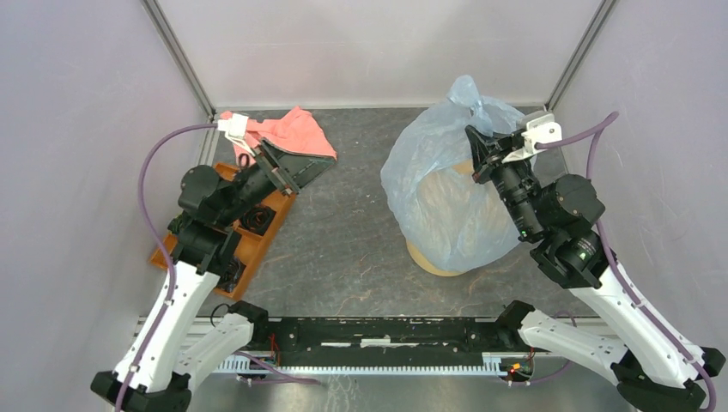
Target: Put the trash bags into the trash bin
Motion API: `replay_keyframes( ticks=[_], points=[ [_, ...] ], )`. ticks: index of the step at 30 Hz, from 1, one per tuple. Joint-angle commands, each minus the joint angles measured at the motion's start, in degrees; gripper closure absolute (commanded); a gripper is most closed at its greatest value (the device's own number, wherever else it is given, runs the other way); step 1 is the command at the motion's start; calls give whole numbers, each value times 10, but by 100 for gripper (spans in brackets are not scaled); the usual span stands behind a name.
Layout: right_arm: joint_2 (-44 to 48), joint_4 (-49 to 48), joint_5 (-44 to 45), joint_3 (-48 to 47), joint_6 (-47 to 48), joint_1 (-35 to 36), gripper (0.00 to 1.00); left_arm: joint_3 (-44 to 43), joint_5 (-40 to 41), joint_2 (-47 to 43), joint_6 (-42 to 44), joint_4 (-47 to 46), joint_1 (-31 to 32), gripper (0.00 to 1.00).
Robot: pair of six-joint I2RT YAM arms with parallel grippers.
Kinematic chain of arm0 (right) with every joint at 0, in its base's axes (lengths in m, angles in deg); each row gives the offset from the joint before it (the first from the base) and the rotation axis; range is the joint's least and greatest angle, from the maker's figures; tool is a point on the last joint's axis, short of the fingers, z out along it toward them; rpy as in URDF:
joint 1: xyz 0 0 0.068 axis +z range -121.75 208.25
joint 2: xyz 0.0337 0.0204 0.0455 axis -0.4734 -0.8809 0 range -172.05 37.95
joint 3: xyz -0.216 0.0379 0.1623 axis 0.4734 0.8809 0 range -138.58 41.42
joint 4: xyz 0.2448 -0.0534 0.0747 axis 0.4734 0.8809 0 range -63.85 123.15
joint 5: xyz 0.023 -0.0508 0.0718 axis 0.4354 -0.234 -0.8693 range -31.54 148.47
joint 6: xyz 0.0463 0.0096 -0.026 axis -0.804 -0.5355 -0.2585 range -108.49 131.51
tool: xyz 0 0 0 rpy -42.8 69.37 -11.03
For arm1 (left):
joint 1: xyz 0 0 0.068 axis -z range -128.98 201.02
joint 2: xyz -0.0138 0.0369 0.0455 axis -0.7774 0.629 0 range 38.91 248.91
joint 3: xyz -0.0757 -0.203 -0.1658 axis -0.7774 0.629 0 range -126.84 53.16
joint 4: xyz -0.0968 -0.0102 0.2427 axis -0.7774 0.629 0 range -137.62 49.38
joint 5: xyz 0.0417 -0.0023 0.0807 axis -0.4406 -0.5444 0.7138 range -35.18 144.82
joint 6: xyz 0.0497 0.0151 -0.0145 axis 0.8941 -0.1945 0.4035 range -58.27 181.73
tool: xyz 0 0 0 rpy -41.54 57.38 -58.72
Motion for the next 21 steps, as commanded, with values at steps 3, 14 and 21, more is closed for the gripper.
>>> replay_keyframes(
  ticks=[3,14,21],
  points=[
    [-3,-10,33,-16,24,0,100,-10,93,46,40,-38,152,5],
    [-72,-24,12,-131,10,1,100,-109,247,251,187,-43,392,9],
    [-78,-94,13,-86,7,0,99,-210,336,403,241,-21,421,32]
  ],
)
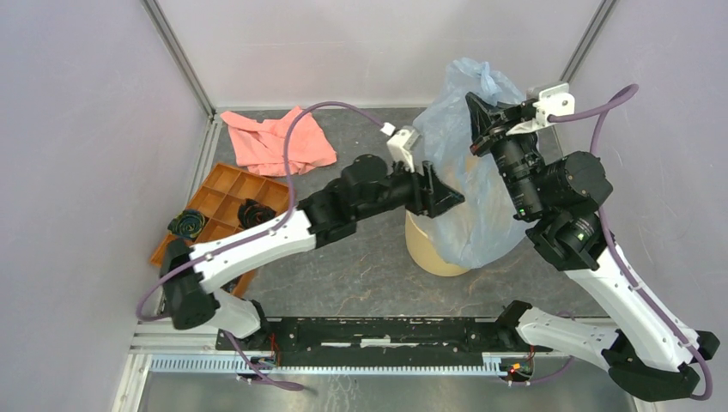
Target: Put the trash bags into the trash bin
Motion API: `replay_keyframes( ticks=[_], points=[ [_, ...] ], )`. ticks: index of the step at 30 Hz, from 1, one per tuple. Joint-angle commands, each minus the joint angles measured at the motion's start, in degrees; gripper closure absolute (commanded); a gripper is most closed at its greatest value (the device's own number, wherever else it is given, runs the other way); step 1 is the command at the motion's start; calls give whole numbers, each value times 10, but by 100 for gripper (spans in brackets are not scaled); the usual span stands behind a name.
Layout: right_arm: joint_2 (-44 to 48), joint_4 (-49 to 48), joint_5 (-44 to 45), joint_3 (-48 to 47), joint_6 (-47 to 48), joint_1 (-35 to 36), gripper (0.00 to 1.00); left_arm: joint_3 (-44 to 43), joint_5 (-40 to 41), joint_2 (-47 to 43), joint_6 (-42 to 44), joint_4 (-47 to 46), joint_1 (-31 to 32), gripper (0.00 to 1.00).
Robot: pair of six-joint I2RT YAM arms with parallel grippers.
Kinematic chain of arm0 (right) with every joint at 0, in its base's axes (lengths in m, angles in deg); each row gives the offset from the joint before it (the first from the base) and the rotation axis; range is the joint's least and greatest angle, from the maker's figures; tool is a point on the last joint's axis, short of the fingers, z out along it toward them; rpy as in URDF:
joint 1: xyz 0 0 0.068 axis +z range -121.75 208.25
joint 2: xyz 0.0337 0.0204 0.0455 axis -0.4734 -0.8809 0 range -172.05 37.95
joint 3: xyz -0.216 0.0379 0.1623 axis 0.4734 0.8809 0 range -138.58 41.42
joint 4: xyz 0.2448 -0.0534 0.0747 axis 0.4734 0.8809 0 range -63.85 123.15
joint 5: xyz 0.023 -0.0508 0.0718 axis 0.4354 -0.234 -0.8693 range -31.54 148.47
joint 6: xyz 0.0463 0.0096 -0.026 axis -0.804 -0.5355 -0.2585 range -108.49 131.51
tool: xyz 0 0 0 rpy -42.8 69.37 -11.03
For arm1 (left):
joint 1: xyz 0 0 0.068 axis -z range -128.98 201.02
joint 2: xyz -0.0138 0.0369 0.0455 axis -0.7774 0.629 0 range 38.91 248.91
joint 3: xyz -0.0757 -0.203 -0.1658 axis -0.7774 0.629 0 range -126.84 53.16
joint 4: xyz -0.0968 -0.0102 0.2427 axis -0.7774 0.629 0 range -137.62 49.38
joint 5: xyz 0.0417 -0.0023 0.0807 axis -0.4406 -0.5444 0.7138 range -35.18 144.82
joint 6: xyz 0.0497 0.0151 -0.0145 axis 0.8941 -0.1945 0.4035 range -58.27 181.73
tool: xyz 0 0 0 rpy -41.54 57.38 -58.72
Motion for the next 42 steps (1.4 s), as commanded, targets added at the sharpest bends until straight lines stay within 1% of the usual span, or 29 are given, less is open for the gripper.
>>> replay_keyframes(
  ticks=[1,3,7,10,12,15,18,23,26,30,34,36,38,40,42],
  points=[
    [-5,-77,-7,30,-4,-2,100,-55,86,70,65,0,7,38],
    [-13,-93,-9,46,-8,-10,100,-55,117,96,70,2,10,45],
    [-19,-92,-5,67,-8,-31,100,-56,126,112,77,23,13,51],
    [-5,-74,13,92,-6,-41,99,-81,110,126,83,79,14,52],
    [14,-76,11,125,-7,-43,100,-98,103,138,90,125,14,55],
    [29,-65,8,163,-19,-44,100,-83,103,143,90,128,14,56],
    [37,-65,-9,194,-37,-44,100,-59,122,149,88,131,14,57],
    [47,-78,-73,227,-87,-45,100,-32,173,138,95,164,14,59],
    [53,-100,-112,255,-126,-45,100,-19,206,106,98,195,14,59],
    [64,-132,-138,287,-181,-45,100,-16,230,67,100,266,13,59],
    [70,-171,-160,313,-238,-45,100,19,251,4,90,291,14,58],
    [69,-174,-148,318,-241,-45,100,37,250,-25,85,287,14,56],
    [68,-161,-113,317,-234,-47,100,53,240,-44,81,265,13,53],
    [69,-144,-87,314,-220,-50,99,49,215,-44,81,244,14,52],
    [73,-128,-65,314,-204,-52,100,28,195,-27,85,240,14,50]
  ],
)
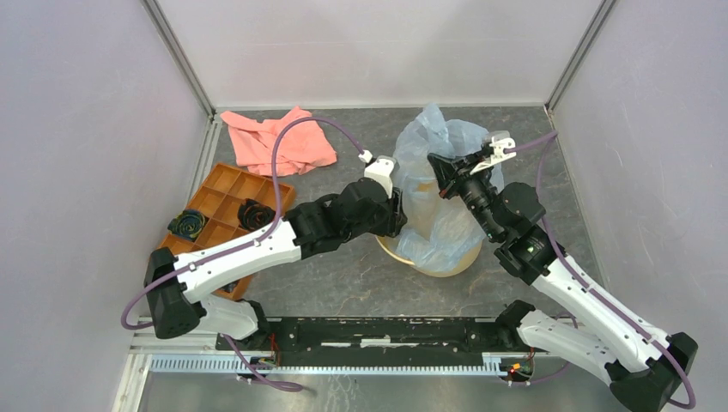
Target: Put the trash bags into the trash bin
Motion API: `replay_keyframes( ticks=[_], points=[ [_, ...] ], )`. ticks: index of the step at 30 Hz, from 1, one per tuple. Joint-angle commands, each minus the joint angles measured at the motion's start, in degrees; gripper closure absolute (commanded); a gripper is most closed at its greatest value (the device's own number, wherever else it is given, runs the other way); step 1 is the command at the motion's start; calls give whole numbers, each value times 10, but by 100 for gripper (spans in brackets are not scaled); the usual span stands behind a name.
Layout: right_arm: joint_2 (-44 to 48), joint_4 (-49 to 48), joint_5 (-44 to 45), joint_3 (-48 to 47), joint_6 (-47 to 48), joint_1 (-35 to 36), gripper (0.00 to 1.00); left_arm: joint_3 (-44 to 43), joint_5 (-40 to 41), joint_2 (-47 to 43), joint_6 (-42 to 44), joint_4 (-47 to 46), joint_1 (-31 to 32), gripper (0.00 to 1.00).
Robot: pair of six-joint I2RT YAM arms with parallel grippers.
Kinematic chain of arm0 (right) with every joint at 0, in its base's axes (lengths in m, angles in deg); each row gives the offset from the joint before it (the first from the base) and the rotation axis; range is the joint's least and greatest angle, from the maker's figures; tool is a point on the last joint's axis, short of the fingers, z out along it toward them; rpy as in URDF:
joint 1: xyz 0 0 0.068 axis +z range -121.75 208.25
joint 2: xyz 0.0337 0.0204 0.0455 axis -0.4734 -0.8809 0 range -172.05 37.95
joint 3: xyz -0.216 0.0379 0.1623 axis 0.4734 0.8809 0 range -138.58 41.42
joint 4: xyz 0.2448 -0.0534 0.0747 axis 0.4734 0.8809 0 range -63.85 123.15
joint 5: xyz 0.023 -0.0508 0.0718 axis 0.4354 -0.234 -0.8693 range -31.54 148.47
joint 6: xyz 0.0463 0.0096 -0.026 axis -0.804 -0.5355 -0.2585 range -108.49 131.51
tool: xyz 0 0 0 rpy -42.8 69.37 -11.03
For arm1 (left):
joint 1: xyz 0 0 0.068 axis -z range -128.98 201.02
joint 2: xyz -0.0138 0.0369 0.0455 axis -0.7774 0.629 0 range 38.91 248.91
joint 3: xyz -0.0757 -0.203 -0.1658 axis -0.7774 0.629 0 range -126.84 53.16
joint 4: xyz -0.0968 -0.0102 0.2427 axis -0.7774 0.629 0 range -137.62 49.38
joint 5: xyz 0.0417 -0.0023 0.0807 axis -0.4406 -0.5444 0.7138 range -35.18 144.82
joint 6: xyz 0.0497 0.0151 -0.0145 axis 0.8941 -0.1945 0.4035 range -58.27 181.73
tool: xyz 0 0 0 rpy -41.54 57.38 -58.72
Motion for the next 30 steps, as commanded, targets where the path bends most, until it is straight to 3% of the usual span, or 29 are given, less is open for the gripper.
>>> replay_keyframes(
  ticks=[1,5,10,20,25,30],
  points=[
    [17,10,68,-3,18,-8,100,-38,-28,16,16,-27,-1,48],
    [26,47,103,-20,60,-13,99,-77,-44,50,26,-18,-1,36],
    [18,77,68,-74,100,-15,99,-98,-48,36,27,-15,-1,19],
    [10,110,30,-136,123,-14,99,-86,-38,-76,-22,0,-2,4],
    [-5,126,20,-175,132,-15,99,-56,-41,-79,-73,-4,-16,3],
    [-47,128,-1,-257,137,-14,99,-65,-69,-30,-81,-22,-29,14]
  ],
)
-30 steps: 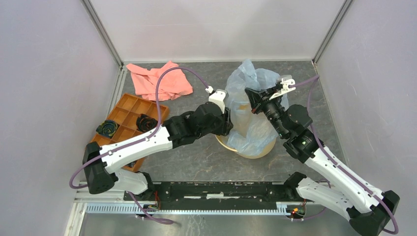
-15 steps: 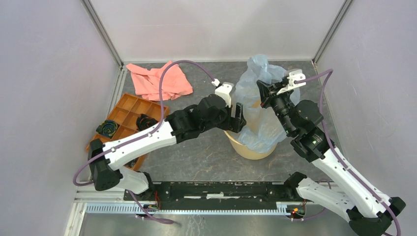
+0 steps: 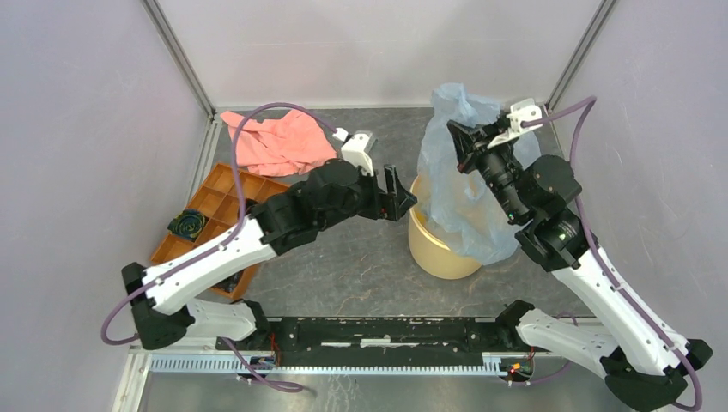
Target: Put the trash bags into the trash bin
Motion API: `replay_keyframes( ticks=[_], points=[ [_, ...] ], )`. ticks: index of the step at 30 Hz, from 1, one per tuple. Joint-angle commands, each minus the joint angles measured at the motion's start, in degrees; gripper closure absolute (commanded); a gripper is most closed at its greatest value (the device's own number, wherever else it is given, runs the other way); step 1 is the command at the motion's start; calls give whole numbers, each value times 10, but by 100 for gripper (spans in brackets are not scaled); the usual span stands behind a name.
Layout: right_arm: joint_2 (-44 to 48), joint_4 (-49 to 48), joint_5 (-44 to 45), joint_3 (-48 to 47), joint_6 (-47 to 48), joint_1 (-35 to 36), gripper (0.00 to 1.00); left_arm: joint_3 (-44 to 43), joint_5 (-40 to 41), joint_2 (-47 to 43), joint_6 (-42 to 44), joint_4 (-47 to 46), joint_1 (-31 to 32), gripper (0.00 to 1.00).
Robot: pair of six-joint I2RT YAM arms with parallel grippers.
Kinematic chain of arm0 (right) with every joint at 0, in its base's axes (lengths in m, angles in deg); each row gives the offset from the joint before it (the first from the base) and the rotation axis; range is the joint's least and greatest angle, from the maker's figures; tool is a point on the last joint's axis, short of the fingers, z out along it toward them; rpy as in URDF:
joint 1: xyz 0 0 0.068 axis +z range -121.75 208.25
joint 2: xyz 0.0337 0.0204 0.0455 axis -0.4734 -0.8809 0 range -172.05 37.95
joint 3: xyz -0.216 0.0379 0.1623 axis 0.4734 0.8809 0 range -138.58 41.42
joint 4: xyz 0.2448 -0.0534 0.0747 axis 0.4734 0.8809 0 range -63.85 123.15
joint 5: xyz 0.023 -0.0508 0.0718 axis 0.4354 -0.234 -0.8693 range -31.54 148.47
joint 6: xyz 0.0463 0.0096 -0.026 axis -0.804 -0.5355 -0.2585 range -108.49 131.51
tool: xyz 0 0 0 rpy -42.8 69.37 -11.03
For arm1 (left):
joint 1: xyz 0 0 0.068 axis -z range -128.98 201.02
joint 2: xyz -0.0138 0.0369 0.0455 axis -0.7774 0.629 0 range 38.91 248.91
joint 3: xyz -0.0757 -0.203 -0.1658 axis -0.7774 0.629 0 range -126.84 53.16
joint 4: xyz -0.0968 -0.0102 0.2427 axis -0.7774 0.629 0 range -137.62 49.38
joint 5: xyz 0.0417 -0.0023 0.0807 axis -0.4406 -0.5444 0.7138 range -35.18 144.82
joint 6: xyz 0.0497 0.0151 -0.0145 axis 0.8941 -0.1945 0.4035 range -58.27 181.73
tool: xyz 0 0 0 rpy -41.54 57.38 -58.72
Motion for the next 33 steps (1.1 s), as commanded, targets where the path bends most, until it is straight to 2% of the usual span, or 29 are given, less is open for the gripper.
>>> replay_keyframes(
  ticks=[1,5,9,12,17,21,26,33],
  points=[
    [-28,-18,-31,-80,11,-2,99,-5,-18,61,-29,-16,-9,17],
    [-39,-88,-56,-82,12,-2,99,-48,1,118,-9,10,-8,33],
    [-23,-237,-88,33,22,-2,100,-89,38,164,11,44,-8,47],
    [-6,-313,-121,103,-2,-2,99,-104,54,182,21,64,-9,58],
    [22,-352,-123,171,-6,-3,99,-120,92,177,26,113,-8,80],
    [11,-380,-182,164,-10,-2,100,-137,122,161,23,161,-8,95],
    [-15,-407,-241,147,-60,-1,99,-129,155,113,3,205,-9,98],
    [-61,-529,-306,151,-170,-2,99,-85,206,41,-13,212,-9,98]
  ],
)
